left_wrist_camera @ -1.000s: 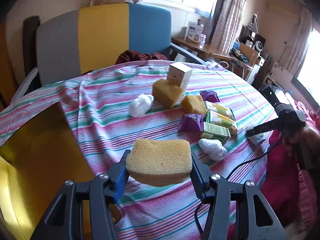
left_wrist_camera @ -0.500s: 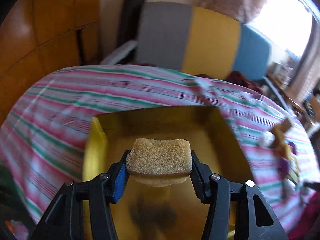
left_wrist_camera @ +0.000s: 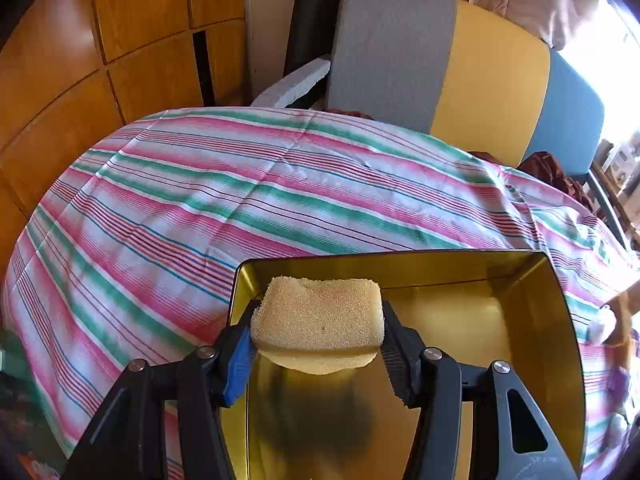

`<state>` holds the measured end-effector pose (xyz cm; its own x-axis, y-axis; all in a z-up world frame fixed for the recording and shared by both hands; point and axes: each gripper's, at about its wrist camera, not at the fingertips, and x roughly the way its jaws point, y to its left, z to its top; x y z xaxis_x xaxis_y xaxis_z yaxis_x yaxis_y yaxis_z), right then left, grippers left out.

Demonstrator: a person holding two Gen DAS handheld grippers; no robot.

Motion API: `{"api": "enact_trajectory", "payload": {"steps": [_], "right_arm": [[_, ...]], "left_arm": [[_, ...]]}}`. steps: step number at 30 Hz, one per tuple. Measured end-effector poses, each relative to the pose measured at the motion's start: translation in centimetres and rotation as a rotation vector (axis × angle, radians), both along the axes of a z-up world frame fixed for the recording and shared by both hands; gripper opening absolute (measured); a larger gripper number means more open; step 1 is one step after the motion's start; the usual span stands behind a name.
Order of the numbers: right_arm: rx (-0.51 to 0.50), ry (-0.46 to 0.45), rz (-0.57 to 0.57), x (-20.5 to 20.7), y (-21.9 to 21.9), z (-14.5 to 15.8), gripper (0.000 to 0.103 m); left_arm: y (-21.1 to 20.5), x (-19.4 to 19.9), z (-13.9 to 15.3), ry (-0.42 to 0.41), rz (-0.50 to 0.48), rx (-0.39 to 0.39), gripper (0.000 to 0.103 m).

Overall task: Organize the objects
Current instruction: 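Carry the yellow sponge over the gold tray and open the left gripper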

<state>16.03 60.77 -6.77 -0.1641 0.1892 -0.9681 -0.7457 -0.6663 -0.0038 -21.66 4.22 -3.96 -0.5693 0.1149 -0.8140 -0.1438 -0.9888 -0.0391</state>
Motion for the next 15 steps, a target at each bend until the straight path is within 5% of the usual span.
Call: {"api": "enact_trajectory", "payload": {"steps": [7, 15], "right_arm": [[0.002, -0.002, -0.013, 0.0, -0.4, 0.3, 0.053], [0.022, -0.013, -0.010, -0.2, -1.0, 0.3, 0.053]], "left_arm": [[0.2, -0.5, 0.1, 0.029, -0.001, -0.047, 0.074], [-1.2, 4.7, 3.4, 0.138, -0.012, -0.023, 0.074]]}}
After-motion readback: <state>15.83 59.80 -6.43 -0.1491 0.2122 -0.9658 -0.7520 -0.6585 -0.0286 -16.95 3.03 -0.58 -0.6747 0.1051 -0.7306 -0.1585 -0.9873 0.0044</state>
